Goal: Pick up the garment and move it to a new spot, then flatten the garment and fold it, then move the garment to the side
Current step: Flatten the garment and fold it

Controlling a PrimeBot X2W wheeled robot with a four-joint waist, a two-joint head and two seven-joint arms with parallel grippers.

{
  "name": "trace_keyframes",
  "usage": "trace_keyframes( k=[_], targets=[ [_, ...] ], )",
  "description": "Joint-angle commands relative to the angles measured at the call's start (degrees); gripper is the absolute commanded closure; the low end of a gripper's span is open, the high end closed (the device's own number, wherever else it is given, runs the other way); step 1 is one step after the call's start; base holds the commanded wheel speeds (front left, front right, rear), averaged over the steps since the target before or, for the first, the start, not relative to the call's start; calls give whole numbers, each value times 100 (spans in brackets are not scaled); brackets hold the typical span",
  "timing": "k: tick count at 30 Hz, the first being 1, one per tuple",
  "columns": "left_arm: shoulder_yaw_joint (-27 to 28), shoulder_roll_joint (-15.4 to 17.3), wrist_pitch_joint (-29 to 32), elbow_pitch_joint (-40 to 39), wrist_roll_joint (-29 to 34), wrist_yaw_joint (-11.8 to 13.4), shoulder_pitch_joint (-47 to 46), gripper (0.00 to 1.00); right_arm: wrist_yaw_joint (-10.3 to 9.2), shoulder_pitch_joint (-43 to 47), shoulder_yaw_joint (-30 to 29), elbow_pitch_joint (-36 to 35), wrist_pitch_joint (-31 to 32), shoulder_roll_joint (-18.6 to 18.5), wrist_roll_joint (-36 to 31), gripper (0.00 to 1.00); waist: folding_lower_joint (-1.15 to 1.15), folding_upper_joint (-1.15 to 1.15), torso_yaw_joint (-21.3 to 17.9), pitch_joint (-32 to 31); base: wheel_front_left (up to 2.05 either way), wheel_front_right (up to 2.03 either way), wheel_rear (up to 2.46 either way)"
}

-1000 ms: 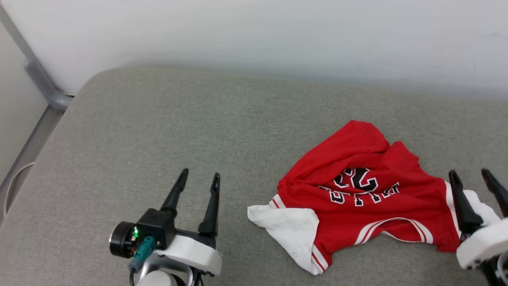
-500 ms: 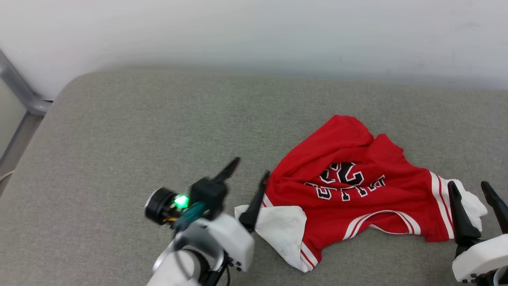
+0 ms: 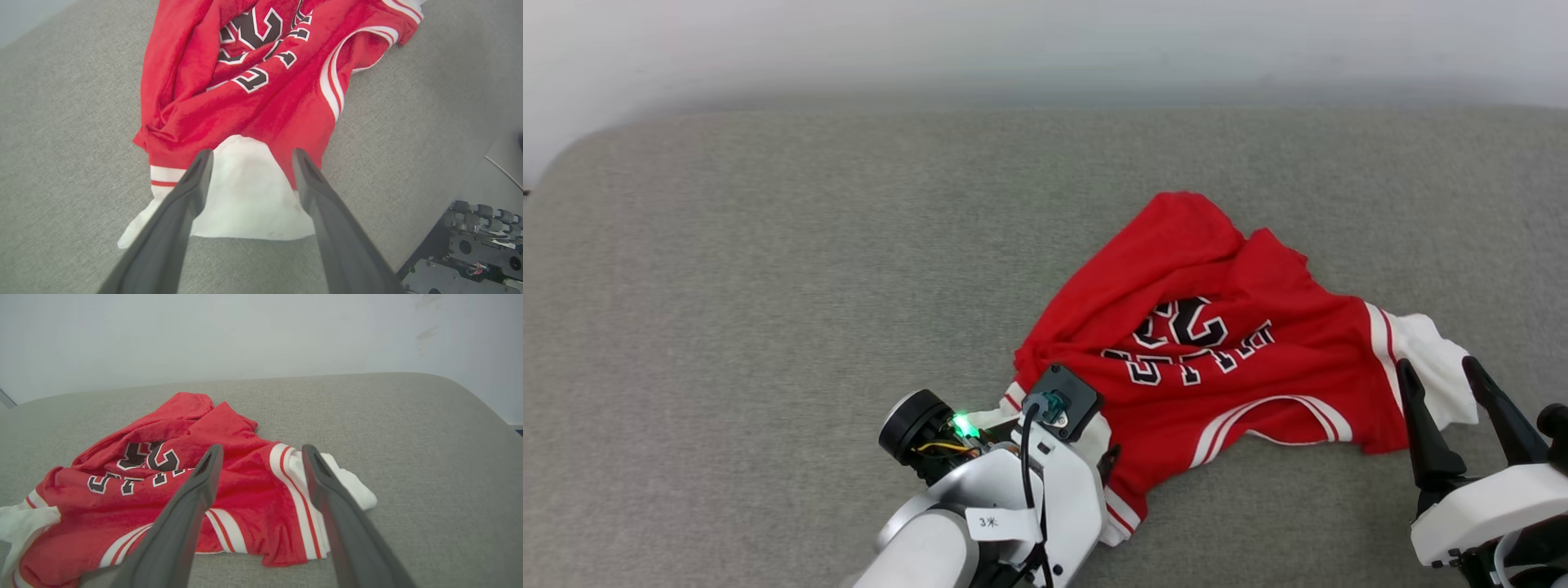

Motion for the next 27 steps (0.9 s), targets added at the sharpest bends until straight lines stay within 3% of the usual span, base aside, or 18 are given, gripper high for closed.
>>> trace_keyframes(
  k=[1, 11, 19, 20, 21, 22, 27],
  targets=[
    [0, -8, 10, 44, 26, 26, -97, 0, -6, -74, -10, 31, -45, -5, -5, 0, 0, 0, -127, 123, 0, 0, 0],
    [-93, 18, -279, 629, 439, 274, -343, 0, -6, -122, 73, 217, -127, -31, -45, 0, 0, 0, -335, 261, 0, 0, 0],
    [-180, 25, -419, 929, 510, 305, -441, 0, -6, -167, 114, 289, -148, 21, -5, 0, 0, 0, -351, 330, 0, 0, 0],
    [-187, 6, -414, 952, 495, 307, -434, 19, -6, -171, 118, 297, -154, 24, -2, 0, 0, 0, -347, 337, 0, 0, 0],
    [-198, -4, -412, 965, 487, 309, -438, 62, -6, -177, 122, 301, -160, 24, -2, 0, 0, 0, -343, 344, 0, 0, 0],
    [-196, -16, -424, 971, 466, 312, -440, 98, -6, -183, 121, 305, -169, 25, 0, 0, 0, 0, -336, 350, 0, 0, 0],
    [-229, -35, -507, 976, 410, 278, -464, 100, -6, -152, 82, 381, -177, 1, 8, 0, 0, 0, -224, 302, 0, 0, 0]
  ],
)
